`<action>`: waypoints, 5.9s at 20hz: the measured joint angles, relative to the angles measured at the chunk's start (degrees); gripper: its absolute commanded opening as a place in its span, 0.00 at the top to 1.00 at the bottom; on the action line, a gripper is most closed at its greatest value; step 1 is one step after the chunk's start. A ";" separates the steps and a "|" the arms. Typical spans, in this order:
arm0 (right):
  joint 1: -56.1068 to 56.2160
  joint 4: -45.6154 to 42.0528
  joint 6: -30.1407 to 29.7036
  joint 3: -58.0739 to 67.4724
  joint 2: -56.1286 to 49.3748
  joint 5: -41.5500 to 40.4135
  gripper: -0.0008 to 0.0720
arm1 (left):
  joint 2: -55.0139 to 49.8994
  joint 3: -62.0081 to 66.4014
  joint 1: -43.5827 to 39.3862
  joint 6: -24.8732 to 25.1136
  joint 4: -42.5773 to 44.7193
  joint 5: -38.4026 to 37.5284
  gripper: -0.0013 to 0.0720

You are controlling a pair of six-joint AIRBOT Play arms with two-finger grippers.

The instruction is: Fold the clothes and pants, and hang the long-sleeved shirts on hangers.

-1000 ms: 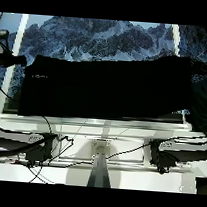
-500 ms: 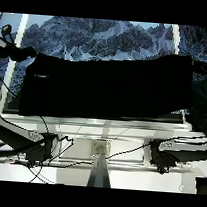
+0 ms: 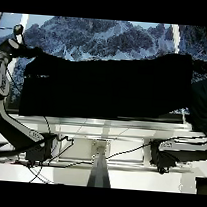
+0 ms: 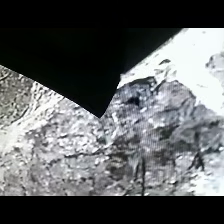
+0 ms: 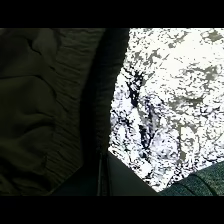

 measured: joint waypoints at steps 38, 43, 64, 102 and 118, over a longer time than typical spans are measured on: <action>2.89 4.26 1.29 0.00 -2.25 -14.82 0.97 | 24.11 -0.98 3.91 -6.95 24.02 -20.92 0.97; 6.97 4.22 1.29 0.00 -7.02 -22.99 0.97 | 14.47 -2.08 2.71 -7.23 22.82 -7.28 0.97; 10.45 4.33 1.29 0.04 -10.10 -40.04 0.03 | 10.64 -2.29 3.30 -16.92 19.80 0.79 0.07; 10.36 3.91 1.27 0.50 -9.92 -32.83 0.04 | 3.23 17.46 21.62 -2.82 -35.78 -44.50 0.97; 10.36 -1.27 1.29 5.09 -9.92 -19.74 0.04 | 4.66 18.23 24.90 -3.02 -21.07 -56.37 0.97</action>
